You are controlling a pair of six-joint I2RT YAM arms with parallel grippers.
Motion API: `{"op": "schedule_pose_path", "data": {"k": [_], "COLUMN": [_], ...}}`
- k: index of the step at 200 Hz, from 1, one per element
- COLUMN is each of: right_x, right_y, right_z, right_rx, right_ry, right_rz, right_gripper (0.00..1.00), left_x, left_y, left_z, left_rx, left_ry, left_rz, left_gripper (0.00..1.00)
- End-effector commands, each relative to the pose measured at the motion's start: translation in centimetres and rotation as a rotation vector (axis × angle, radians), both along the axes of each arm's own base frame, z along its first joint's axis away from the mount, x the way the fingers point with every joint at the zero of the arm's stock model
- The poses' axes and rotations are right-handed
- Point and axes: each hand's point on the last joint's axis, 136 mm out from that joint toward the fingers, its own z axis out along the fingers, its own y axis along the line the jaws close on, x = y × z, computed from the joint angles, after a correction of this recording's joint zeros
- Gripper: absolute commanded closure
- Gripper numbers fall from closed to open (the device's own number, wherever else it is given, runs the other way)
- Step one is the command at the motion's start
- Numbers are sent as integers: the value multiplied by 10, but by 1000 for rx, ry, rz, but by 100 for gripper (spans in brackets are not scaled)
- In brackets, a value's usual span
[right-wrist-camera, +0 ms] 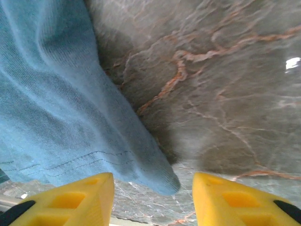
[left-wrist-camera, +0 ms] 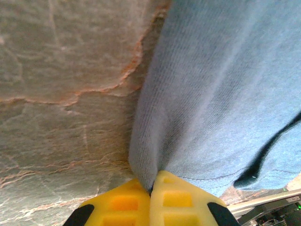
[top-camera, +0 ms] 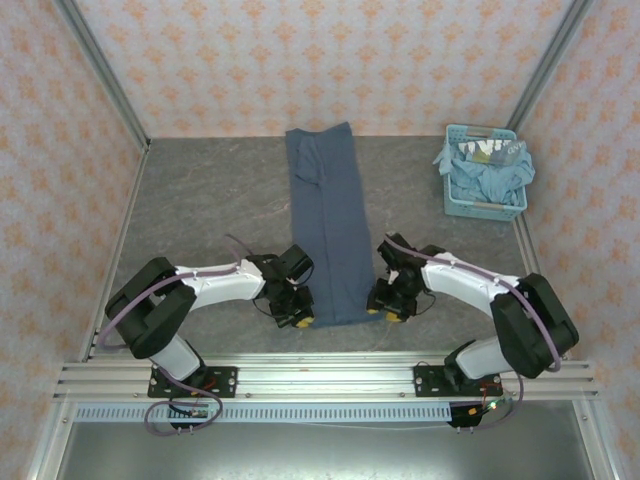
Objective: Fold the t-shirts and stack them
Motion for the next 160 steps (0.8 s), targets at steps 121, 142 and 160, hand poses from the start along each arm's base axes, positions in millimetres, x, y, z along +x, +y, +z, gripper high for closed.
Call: {"op": "schedule_pose_path", "data": {"k": [121,142,160], "right_x": [-47,-59,-54], "right_y": [20,21,26], "right_z": [16,32,50], "right_rx": [28,48,88], "right_ry": [84,89,51], "right_rz": [66,63,27], "right_gripper": [100,100,100], "left_x": [-54,-64,-59], "left_y": [46,49,51], "left_z": [5,16,34], "left_rx": [136,123,93], "left_ry": [-24,-57,-119], "left_rz": [-190,-187,-146], "left_gripper": [100,100,100]}}
